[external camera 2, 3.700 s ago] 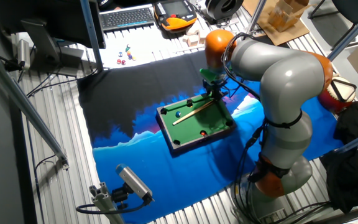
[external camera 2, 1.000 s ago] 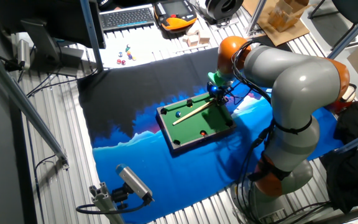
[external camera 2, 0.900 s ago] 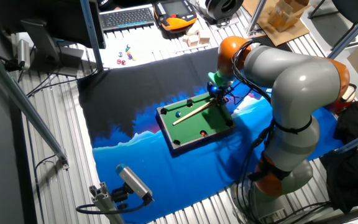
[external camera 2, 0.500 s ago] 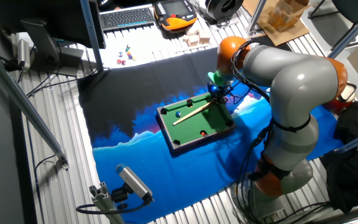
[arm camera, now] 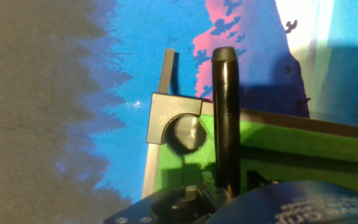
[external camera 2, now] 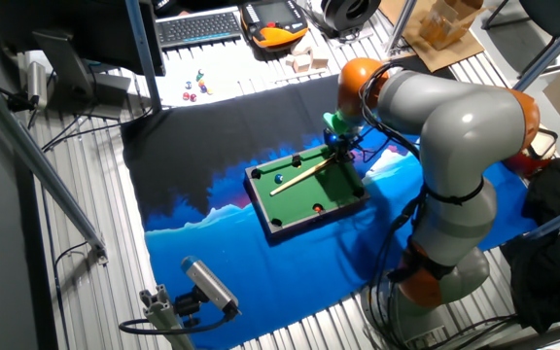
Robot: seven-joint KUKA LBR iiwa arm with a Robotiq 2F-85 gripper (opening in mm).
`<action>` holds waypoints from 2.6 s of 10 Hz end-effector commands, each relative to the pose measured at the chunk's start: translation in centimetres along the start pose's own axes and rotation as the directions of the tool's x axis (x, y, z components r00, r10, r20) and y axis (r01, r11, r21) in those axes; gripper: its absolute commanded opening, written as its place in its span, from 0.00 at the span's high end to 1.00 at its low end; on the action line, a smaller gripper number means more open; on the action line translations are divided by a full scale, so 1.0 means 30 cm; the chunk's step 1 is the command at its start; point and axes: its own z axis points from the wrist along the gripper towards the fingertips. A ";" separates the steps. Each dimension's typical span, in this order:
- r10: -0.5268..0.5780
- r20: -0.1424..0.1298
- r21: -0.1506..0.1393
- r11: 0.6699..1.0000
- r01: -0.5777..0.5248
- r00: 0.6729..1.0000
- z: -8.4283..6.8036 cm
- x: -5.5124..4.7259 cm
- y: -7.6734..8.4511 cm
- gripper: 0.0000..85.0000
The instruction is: Hit the pool ball
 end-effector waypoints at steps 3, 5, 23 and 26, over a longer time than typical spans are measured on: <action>-0.007 0.003 0.003 1.000 0.007 1.000 0.007 -0.005 0.003 0.60; -0.008 0.011 0.011 1.000 0.008 1.000 0.014 0.004 0.001 0.60; 0.065 -0.012 -0.019 0.998 -0.065 0.998 -0.086 -0.061 -0.046 1.00; 0.124 -0.017 -0.037 0.992 -0.124 0.992 -0.088 -0.055 -0.047 1.00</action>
